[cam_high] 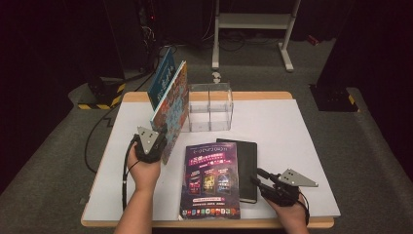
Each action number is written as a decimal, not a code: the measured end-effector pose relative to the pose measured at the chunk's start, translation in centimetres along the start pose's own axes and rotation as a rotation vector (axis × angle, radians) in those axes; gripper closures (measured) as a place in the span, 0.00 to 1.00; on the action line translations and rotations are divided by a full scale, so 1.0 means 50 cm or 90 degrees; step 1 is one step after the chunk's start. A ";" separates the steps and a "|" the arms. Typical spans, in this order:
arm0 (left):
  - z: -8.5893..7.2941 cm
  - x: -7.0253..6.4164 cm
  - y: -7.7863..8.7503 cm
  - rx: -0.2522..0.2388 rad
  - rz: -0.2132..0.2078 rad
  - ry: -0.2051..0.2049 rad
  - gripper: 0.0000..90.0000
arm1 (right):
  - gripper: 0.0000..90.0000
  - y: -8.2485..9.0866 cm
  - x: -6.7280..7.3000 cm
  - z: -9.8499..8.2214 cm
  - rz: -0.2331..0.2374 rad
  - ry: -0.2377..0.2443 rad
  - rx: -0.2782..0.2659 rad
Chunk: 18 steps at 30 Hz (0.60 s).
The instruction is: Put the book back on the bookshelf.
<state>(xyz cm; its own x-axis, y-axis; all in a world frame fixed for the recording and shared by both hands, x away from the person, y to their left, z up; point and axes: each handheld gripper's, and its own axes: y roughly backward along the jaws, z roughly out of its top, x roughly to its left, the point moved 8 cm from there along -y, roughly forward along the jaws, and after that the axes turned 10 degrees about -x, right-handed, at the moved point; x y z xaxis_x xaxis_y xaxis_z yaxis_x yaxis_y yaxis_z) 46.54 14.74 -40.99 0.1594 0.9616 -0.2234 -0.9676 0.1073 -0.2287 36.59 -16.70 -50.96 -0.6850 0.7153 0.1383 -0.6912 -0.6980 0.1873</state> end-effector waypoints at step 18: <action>-0.009 -0.007 -0.024 -0.020 0.063 -0.023 0.87 | 0.65 -0.001 0.000 -0.001 0.002 -0.001 0.001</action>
<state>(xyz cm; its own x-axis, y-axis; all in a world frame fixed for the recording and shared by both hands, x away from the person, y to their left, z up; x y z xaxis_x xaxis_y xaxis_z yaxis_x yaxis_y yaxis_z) 47.73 14.17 -41.06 0.0560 0.9757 -0.2119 -0.9715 0.0043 -0.2368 36.62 -16.69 -51.01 -0.6870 0.7130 0.1405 -0.6886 -0.7005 0.1876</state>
